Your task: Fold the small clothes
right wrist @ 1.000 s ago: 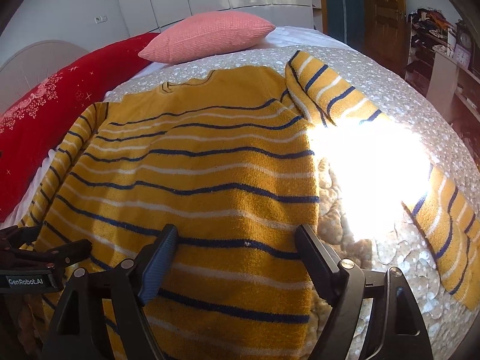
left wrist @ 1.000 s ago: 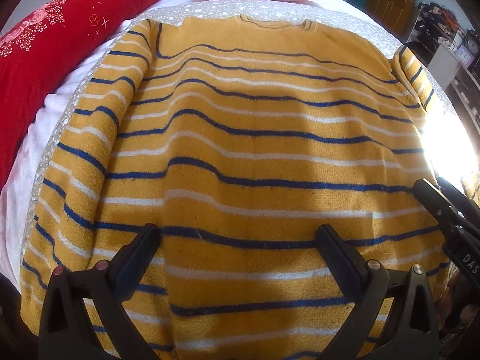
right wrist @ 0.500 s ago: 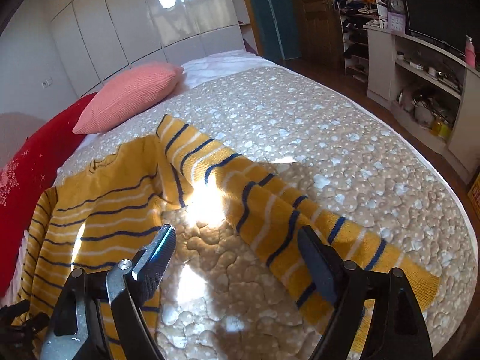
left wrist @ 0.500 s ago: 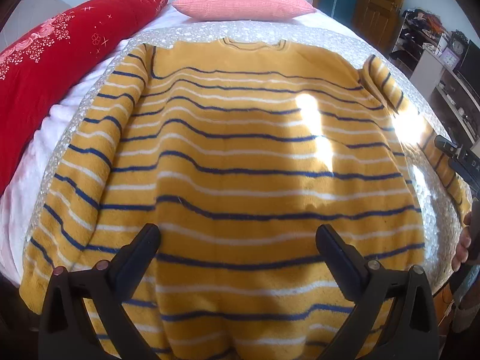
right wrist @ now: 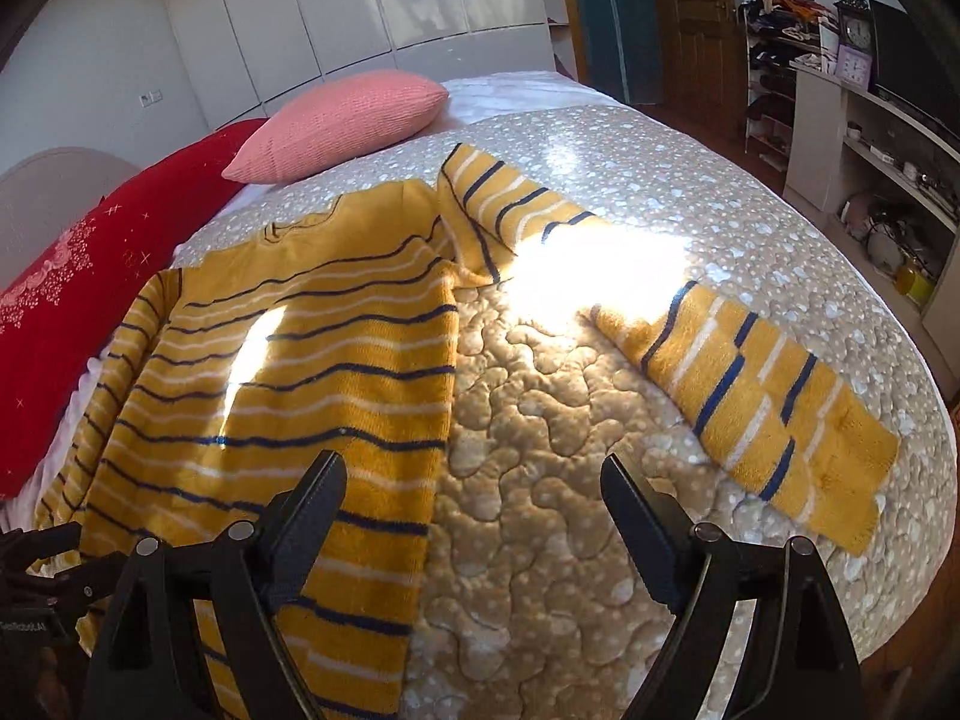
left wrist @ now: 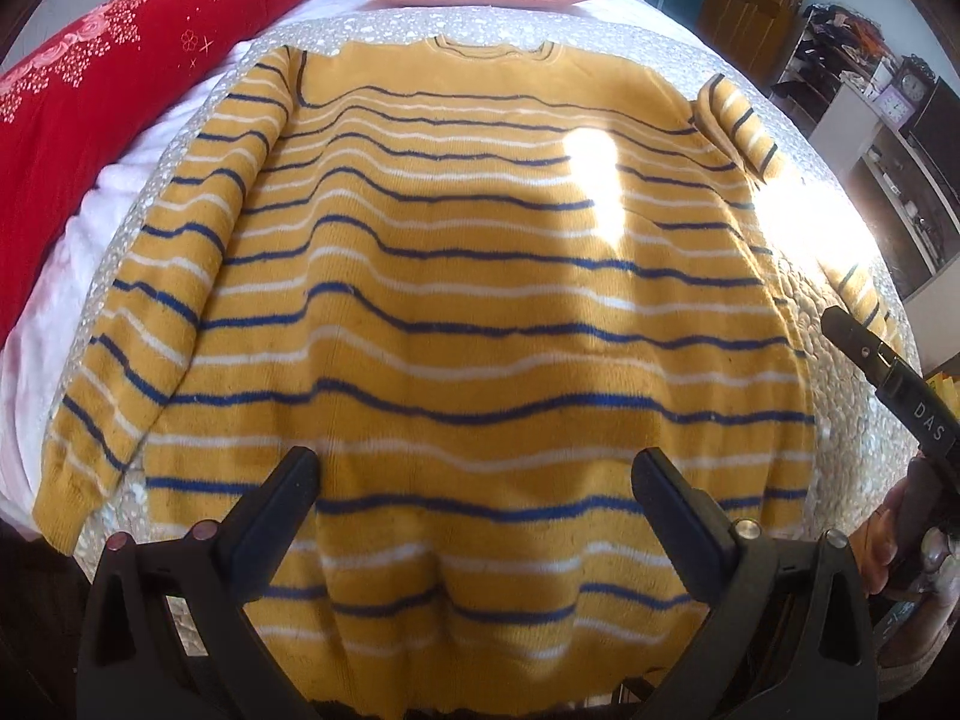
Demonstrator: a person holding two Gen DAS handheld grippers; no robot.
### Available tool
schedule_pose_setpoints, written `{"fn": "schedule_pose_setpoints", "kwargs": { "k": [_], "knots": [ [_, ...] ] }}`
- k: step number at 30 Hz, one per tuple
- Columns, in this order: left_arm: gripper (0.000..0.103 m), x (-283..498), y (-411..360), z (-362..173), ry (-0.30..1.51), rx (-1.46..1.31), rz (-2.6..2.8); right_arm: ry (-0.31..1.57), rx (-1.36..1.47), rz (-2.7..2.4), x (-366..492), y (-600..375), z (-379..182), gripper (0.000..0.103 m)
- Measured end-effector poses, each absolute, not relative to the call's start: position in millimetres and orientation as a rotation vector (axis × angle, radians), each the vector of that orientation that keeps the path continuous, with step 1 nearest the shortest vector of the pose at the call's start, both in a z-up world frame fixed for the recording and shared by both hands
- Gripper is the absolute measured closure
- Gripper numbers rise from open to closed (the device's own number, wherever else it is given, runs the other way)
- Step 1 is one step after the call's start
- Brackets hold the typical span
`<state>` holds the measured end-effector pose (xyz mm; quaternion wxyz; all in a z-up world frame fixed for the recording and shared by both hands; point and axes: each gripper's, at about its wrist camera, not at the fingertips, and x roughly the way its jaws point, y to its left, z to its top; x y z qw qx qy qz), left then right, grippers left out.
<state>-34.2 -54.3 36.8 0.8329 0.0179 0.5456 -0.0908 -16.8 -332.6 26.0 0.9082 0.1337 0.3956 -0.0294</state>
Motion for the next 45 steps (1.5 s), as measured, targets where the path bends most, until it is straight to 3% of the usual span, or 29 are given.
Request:
{"fn": "schedule_pose_setpoints", "kwargs": {
  "k": [25, 40, 45],
  "knots": [
    [0.000, -75.1, 64.1, 33.5, 1.094, -0.033, -0.038, 0.838, 0.120, 0.022, -39.5, -258.7, 34.1, 0.012],
    [0.000, -60.3, 177.5, 28.6, 0.996, -0.144, 0.186, 0.865, 0.050, 0.071, -31.7, -218.2, 31.0, 0.012],
    [0.004, -43.6, 170.6, 20.0, 0.986, -0.107, 0.099, 0.884, 0.057, 0.070, -30.9, -218.1, 26.1, 0.012]
  ]
}}
